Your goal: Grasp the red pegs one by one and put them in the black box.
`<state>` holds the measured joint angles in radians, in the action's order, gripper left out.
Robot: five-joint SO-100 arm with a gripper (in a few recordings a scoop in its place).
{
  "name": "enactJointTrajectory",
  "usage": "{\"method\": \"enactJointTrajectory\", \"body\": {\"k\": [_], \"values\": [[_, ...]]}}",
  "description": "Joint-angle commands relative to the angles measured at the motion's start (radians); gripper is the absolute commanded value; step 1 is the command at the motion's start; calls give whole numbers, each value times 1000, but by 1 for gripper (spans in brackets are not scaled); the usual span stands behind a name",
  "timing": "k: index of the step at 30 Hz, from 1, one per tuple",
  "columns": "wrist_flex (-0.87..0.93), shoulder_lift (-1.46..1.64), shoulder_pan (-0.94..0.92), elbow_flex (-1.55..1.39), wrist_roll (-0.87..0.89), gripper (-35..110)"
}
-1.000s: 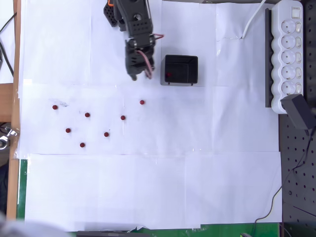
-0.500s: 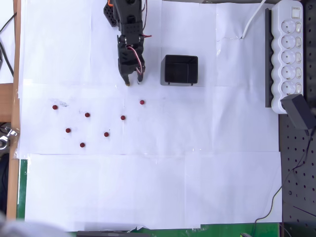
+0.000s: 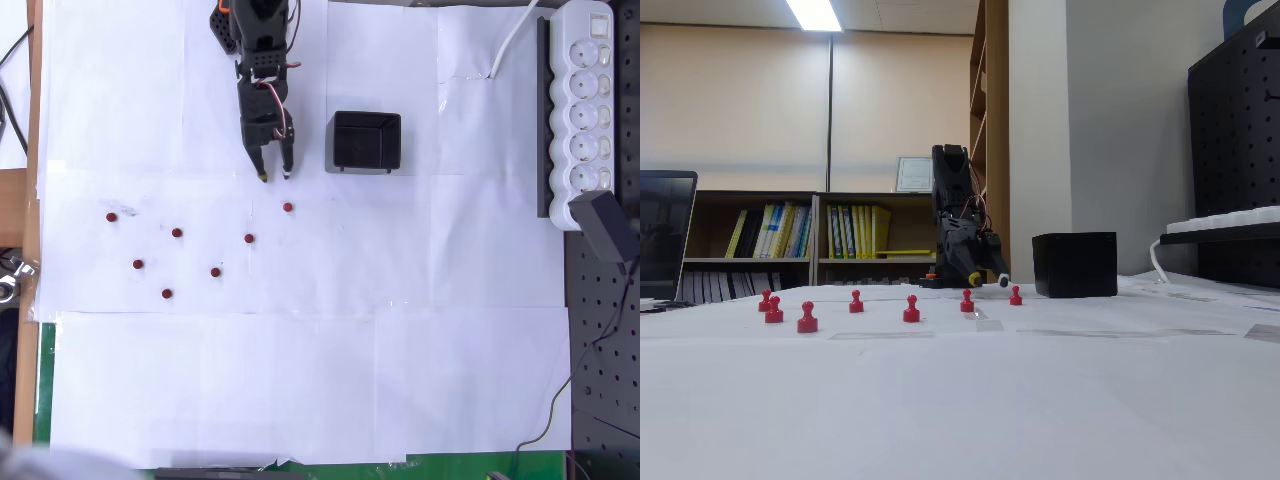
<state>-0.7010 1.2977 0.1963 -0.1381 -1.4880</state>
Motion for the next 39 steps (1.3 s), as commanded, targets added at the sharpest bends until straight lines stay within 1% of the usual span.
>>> {"method": "enactJointTrajectory", "body": {"k": [1,6,25,39], "values": [[-143,118,18,-40,-8,14],[-222,252,18,-100,-9,14],[-295,477,38,-295,-46,17],[-302,554,57,-373,-51,19]]}}
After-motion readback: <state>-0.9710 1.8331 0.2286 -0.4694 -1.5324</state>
